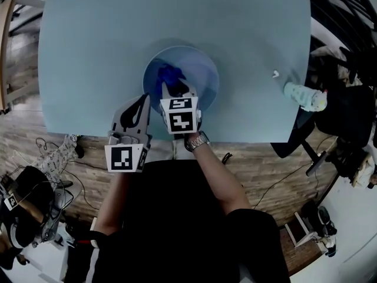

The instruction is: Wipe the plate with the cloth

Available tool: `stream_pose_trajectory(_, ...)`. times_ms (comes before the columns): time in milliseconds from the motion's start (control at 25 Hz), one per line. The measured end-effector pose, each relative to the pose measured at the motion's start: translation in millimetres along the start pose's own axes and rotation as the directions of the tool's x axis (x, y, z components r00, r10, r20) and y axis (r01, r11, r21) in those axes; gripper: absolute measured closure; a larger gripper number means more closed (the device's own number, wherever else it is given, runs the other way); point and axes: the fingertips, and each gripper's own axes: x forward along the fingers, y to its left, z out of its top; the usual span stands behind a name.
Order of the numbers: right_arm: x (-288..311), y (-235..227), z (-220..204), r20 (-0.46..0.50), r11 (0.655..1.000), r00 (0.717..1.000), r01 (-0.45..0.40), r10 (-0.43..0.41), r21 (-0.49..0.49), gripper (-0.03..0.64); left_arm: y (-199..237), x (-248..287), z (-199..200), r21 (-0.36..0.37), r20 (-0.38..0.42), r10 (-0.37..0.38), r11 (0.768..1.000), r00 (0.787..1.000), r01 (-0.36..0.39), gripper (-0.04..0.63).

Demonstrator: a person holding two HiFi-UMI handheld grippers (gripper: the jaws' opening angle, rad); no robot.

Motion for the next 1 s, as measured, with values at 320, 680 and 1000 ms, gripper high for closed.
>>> stream_pose_trajectory(320,-9,-29,-4,0.01,0.998,0.999,0.044,-0.044,0.041,0.497,-17,13,2,0.018,0.007,-0.055,0.998,0.998,0.055,0.595)
stream_pose_trajectory(680,-21,-67,-10,0.02,0.989,0.993,0.117,-0.12,0.087,0.497,-35,20,5,0.033,0.008,-0.104,0.994,0.995,0.103,0.595)
stream_pose_trajectory(1000,-32,-89,-17,-0.003,0.978,0.985,0.174,-0.175,0.119,0.497,-48,25,6,0.045,0.015,-0.129,0.991,0.992,0.128,0.595)
